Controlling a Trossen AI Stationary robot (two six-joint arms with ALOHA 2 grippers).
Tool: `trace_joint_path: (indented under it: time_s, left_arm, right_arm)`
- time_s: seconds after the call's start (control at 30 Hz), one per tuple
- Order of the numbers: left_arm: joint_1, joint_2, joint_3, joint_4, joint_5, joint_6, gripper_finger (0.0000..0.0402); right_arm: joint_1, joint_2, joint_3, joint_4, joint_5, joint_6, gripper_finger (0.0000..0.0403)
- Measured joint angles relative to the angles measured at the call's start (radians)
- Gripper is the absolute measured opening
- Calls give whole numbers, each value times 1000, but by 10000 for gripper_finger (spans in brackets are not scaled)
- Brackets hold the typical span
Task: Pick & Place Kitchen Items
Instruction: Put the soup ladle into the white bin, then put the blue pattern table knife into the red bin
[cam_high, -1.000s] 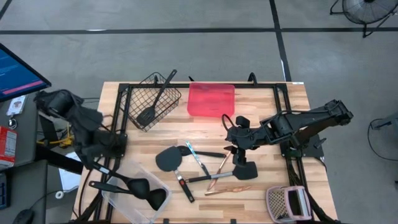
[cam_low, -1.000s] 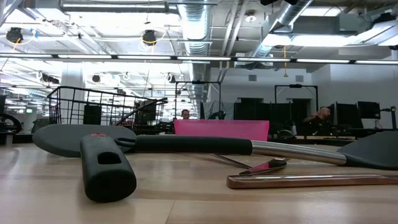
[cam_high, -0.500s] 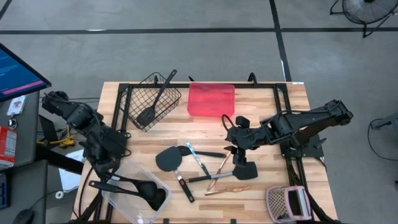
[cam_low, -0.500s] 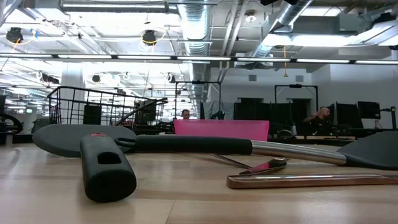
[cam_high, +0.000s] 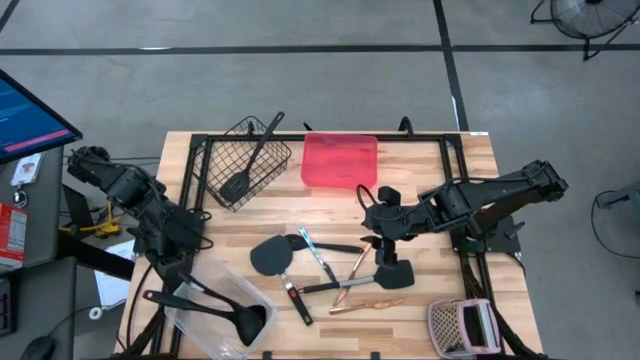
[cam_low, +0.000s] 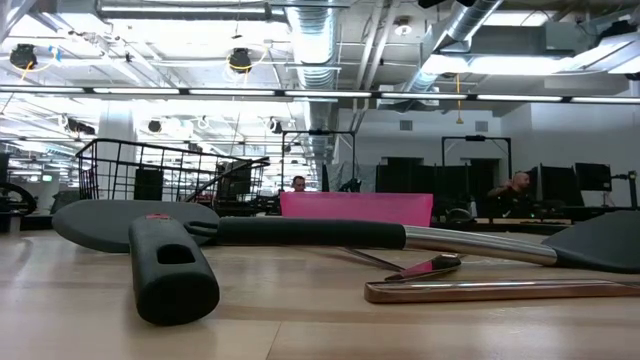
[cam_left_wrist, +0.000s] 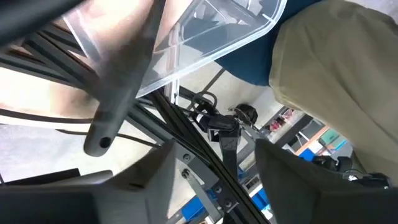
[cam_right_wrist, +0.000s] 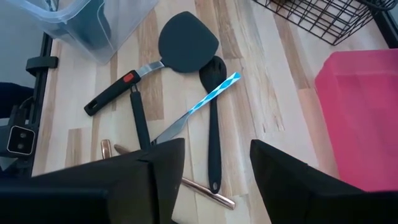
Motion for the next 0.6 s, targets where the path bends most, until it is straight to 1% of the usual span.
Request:
trace_joint_path:
  time_s: [0.1, 0.17, 0.23, 0.3, 0.47, 0.53, 0.6]
  left_arm:
    - [0, -6, 0, 0, 13, 1, 240]
    - [3, -23, 0, 2, 16, 1, 255]
    - [20, -48, 0, 17, 12, -7, 265]
    - [46, -72, 0, 47, -22, -9, 269]
    - [121, -137, 0, 137, -173, 17, 270]
    - [149, -151, 0, 182, -262, 84, 270]
    - [170, -161, 0, 223, -369, 177, 270]
  right_arm:
    - [-10, 0, 0, 4, 0, 4, 204]
    - [-20, 3, 0, 17, 0, 28, 219]
    - [-31, 22, 1, 32, 2, 70, 232]
    - [-41, 57, 1, 19, 4, 107, 241]
    - [-55, 182, 0, -46, -1, 115, 245]
    - [-55, 239, -1, -71, -6, 99, 245]
    - [-58, 288, -1, -56, -10, 68, 245]
